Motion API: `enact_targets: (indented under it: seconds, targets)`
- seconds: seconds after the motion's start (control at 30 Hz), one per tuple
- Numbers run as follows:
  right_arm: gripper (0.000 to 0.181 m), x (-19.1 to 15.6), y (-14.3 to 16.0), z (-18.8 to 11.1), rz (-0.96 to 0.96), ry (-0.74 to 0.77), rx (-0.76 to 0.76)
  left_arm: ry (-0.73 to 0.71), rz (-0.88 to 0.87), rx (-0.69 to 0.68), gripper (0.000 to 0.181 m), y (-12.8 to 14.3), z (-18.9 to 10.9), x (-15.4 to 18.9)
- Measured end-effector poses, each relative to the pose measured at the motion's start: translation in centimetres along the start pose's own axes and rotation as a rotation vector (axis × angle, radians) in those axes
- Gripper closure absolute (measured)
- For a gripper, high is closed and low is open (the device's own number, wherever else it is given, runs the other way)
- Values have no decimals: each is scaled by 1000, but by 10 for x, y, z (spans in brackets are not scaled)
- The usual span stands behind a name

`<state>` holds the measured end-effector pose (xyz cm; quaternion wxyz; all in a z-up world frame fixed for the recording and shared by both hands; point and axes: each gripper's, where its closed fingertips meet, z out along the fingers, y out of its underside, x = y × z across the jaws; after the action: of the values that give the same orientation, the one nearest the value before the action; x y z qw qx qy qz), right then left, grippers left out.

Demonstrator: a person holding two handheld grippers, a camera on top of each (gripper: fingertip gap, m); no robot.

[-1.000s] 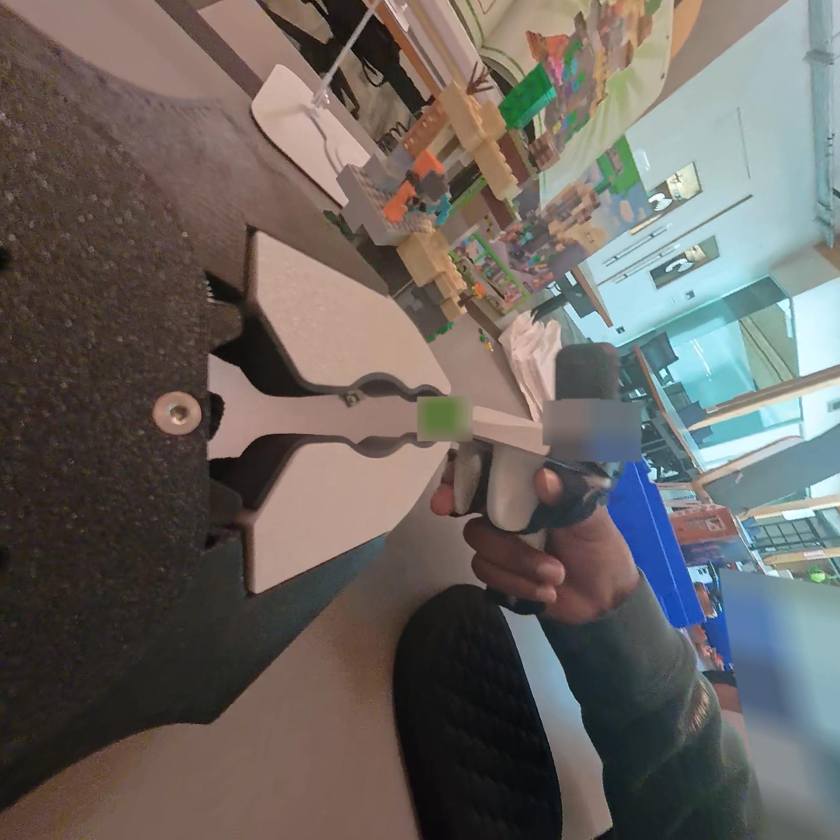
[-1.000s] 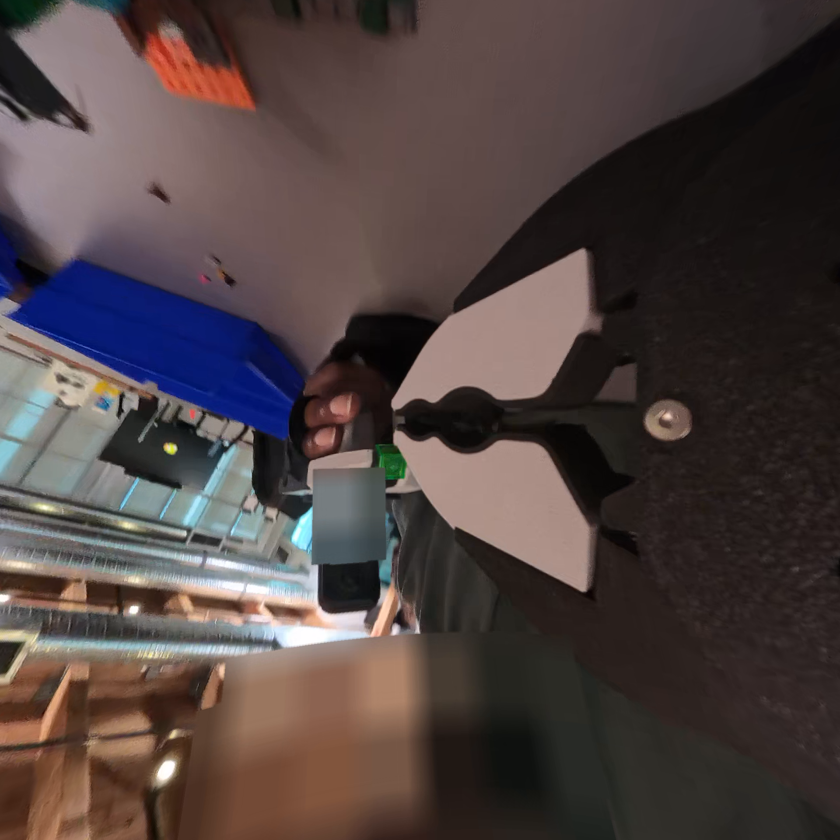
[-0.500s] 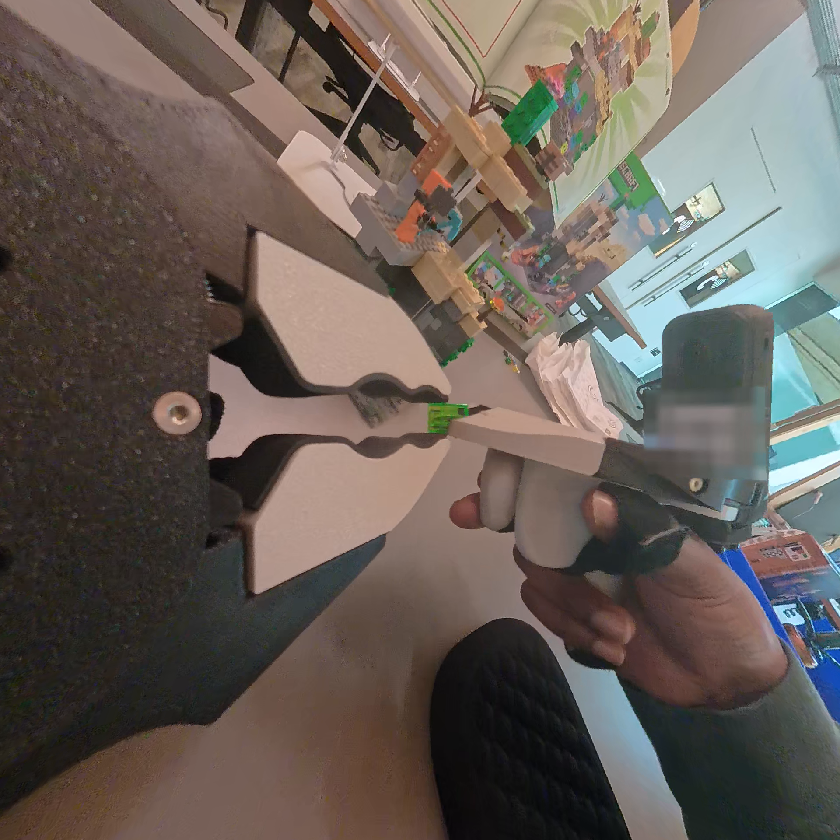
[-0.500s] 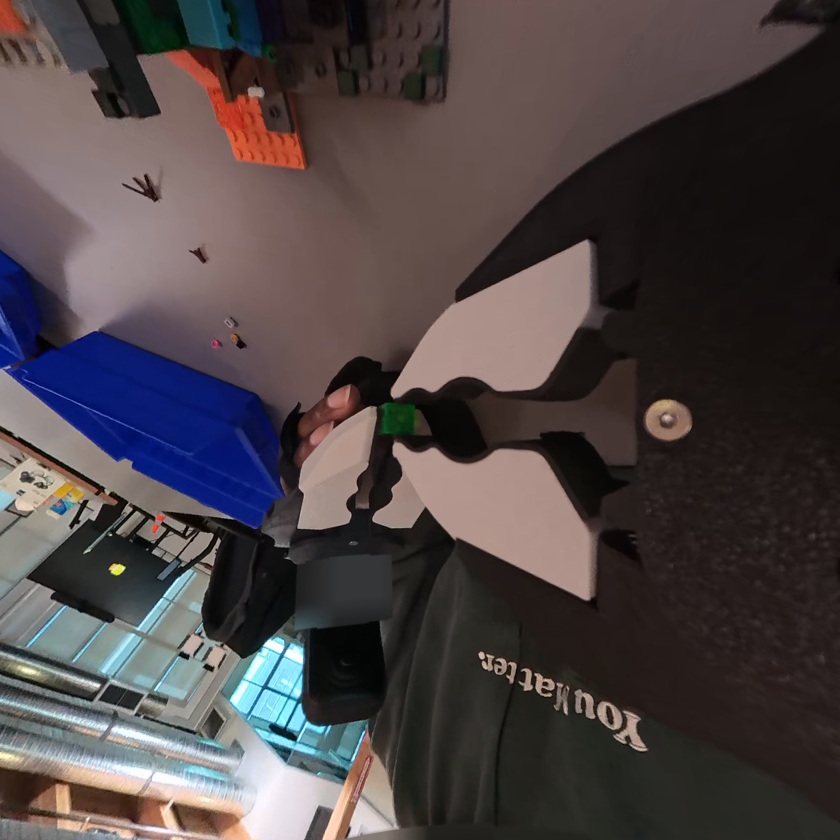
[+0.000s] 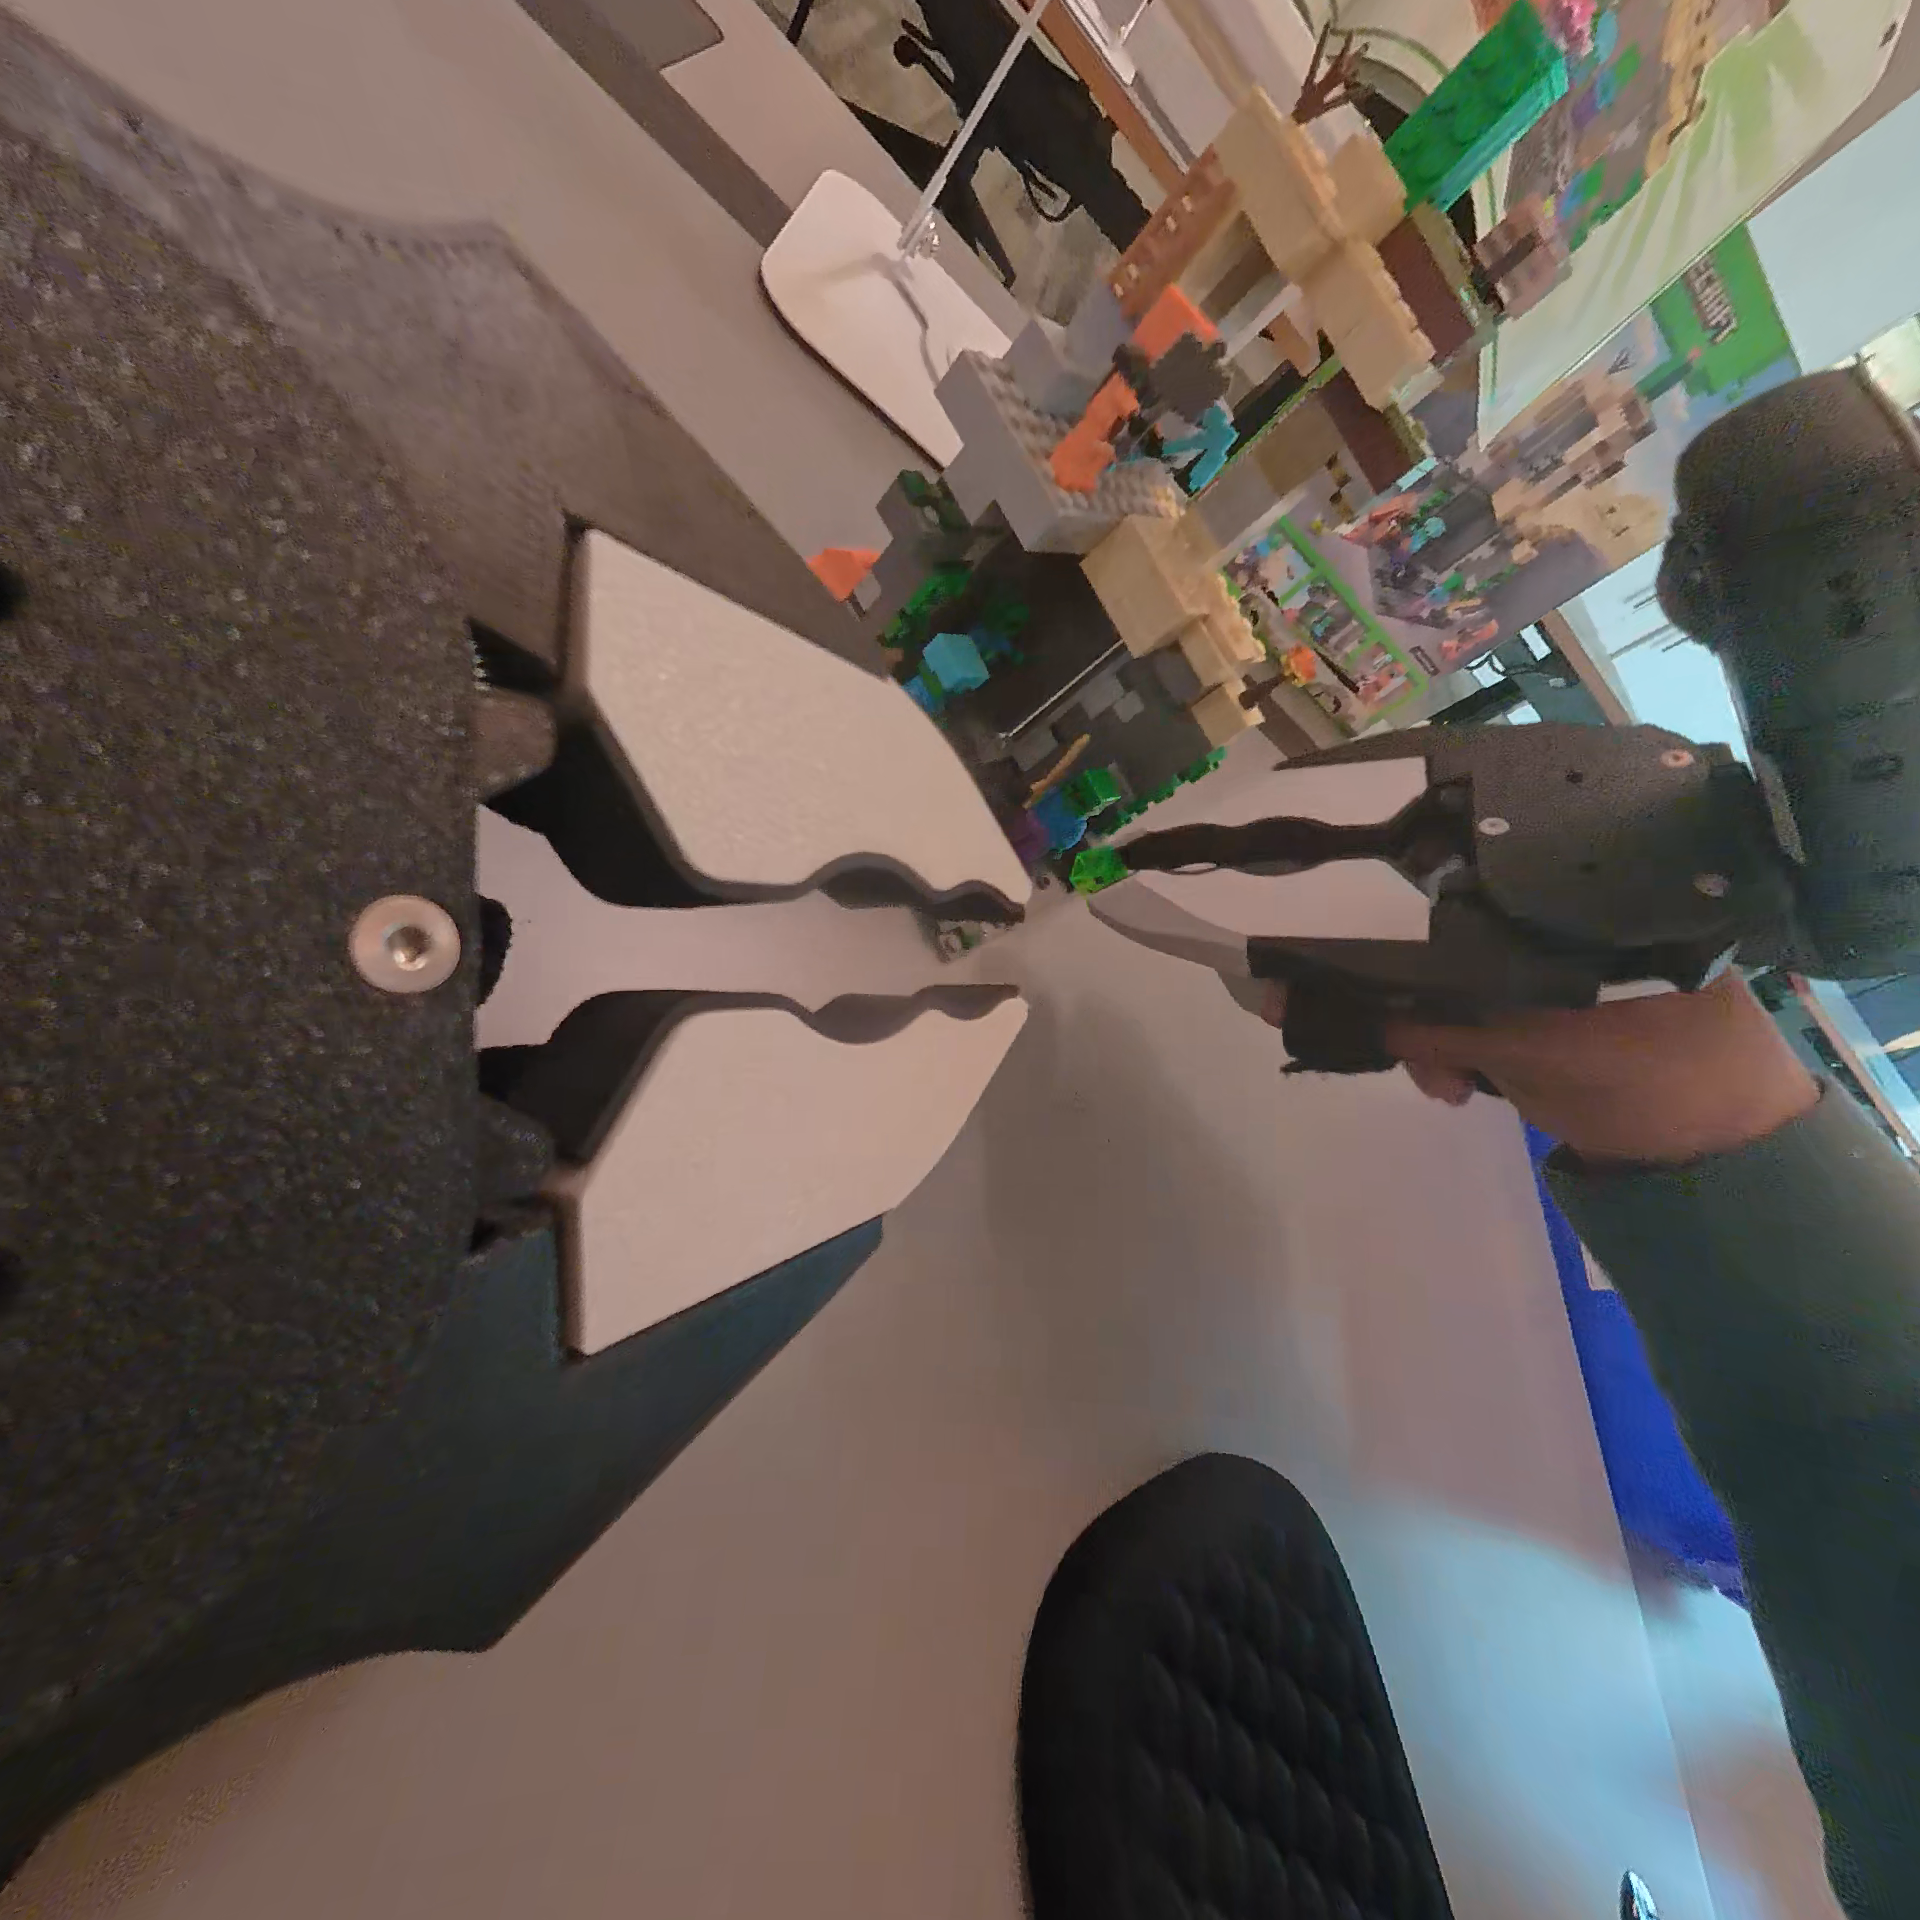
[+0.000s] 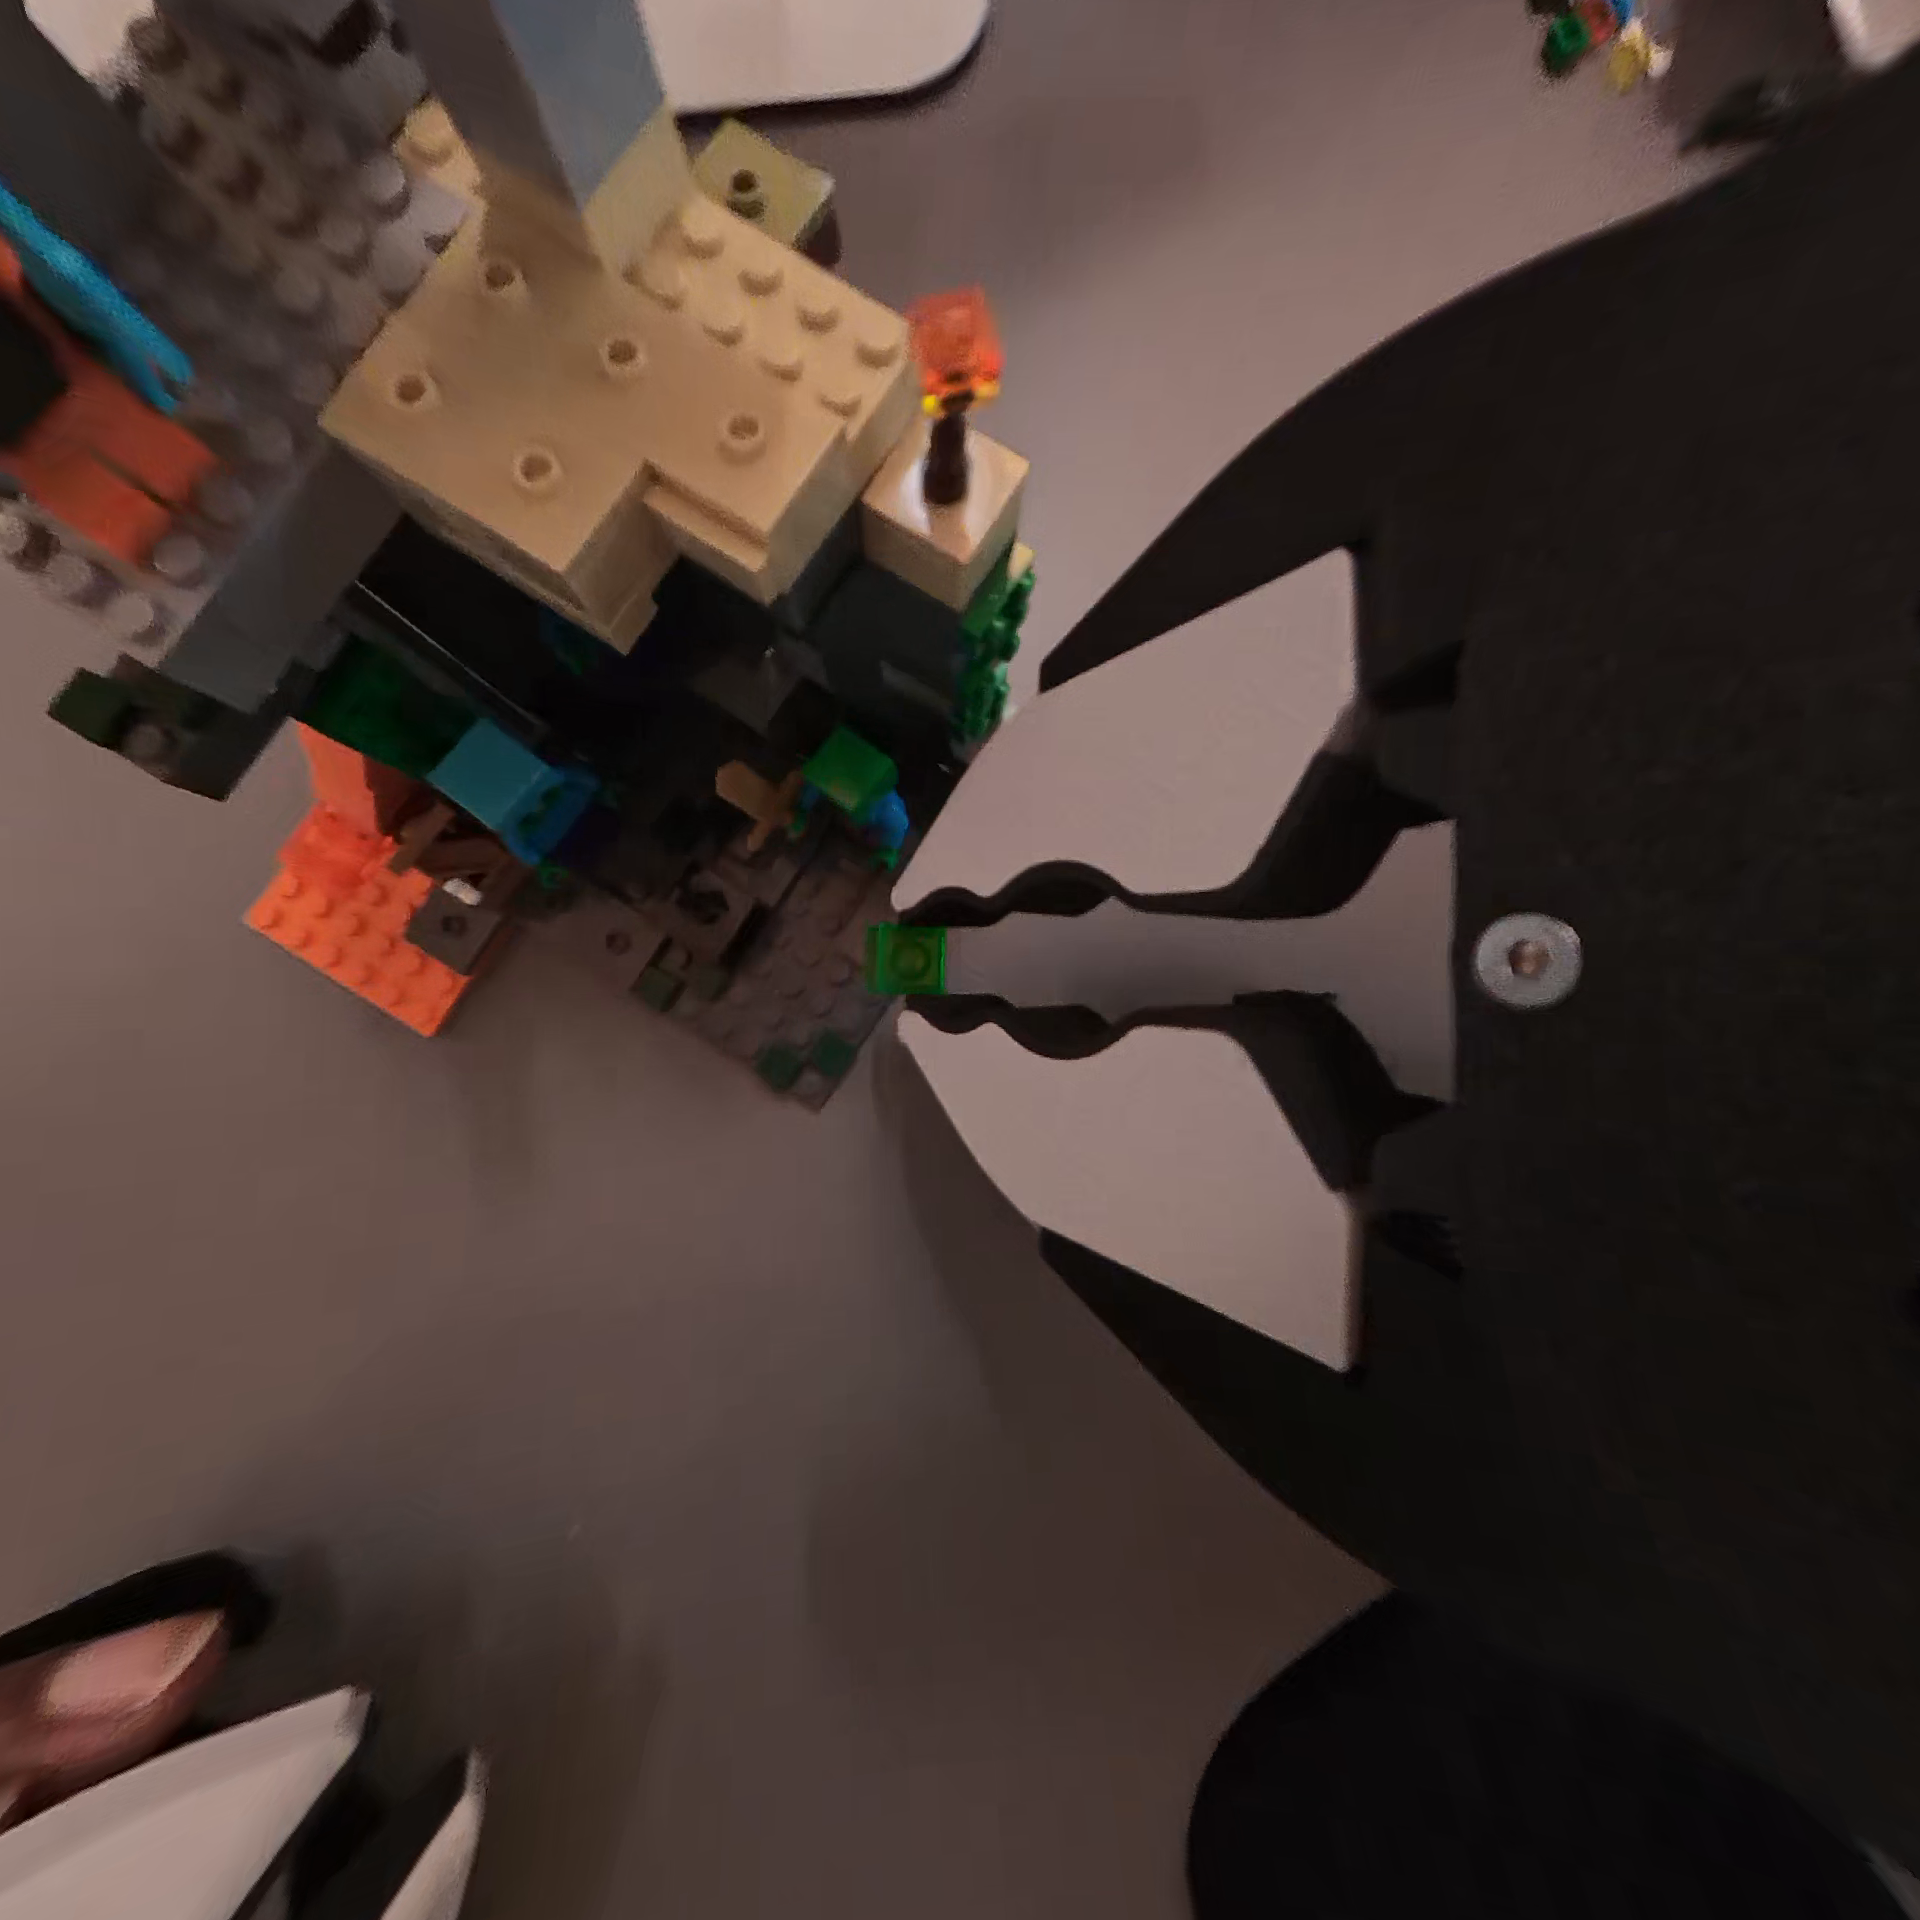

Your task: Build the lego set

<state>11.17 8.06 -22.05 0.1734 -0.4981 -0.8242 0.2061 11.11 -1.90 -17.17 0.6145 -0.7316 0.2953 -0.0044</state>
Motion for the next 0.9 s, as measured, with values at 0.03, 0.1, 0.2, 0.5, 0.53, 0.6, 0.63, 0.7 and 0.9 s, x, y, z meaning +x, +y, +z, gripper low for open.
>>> enact_targets:
  seconds: [0.03,0.1,0.2,0.5,0.53,0.6,0.63,0.7,0.9]
  targets:
    - [169,2,0,4,-24,7,-16,1,-2,-4,170,1,0,0]
    - [169,3,1,9,-61,4,-47,6,-7,-11,171,3,1,0]
    - [169,4,4,16,-92,3,-90,12,-14,-16,171,5,2,1]
    - [169,5,8,24,-56,-30,-182,19,-18,-18,173,5,2,1]
    - [169,5,9,24,-54,-30,-196,20,-18,-18,174,5,2,2]
    - [169,5,11,24,-42,-29,-221,21,-18,-18,174,4,1,2]
    - [169,5,12,23,-44,-23,-236,22,-18,-18,174,4,1,2]
    - [169,6,13,22,-56,1,-258,24,-17,-18,174,4,1,3]
    - [169,8,15,23,-20,41,-281,29,-12,-18,175,4,1,4]
